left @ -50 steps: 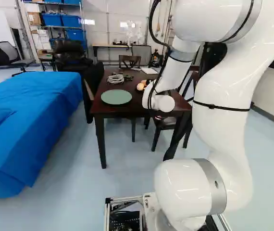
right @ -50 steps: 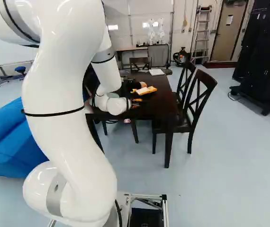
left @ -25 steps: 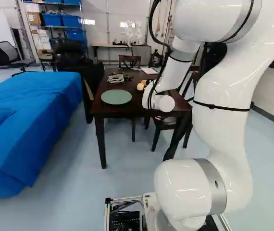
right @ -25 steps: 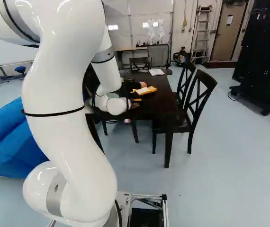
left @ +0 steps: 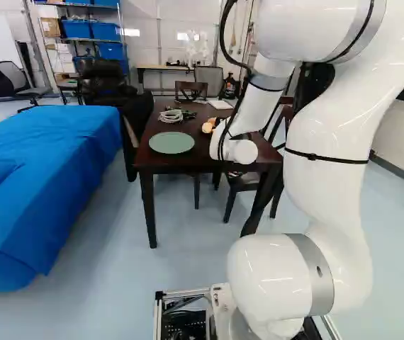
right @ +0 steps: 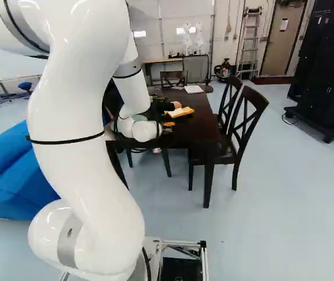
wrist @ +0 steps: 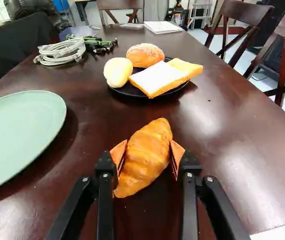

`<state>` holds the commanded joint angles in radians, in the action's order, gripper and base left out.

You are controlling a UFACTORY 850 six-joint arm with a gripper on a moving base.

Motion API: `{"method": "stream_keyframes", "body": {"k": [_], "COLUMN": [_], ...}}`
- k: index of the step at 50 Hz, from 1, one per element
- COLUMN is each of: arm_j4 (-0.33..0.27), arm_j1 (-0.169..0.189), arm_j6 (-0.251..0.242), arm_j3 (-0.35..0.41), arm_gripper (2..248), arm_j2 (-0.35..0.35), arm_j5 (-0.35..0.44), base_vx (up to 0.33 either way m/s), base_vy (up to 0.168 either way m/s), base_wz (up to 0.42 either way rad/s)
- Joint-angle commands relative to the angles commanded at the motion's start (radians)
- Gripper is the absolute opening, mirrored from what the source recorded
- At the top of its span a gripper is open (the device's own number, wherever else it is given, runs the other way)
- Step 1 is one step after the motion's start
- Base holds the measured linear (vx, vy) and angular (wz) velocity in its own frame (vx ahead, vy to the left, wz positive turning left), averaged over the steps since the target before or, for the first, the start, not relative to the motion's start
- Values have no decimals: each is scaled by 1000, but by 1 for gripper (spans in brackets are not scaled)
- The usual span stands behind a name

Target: Move the croissant to the empty plate

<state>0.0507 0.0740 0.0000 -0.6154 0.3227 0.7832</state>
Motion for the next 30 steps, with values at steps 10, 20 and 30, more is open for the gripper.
{"method": "stream_keyframes", "body": {"k": [10, 20, 30], "arm_j4": [0, 0, 0], "arm_j1": [0, 0, 0], "arm_j6": [0, 0, 0], "arm_j3": [0, 0, 0], "arm_gripper": [119, 120, 120], "arm_j2": [0, 0, -1], "arm_j5": [0, 0, 0], "base_vx": [0, 0, 0], "base_vy": [0, 0, 0], "base_wz": [0, 0, 0]}}
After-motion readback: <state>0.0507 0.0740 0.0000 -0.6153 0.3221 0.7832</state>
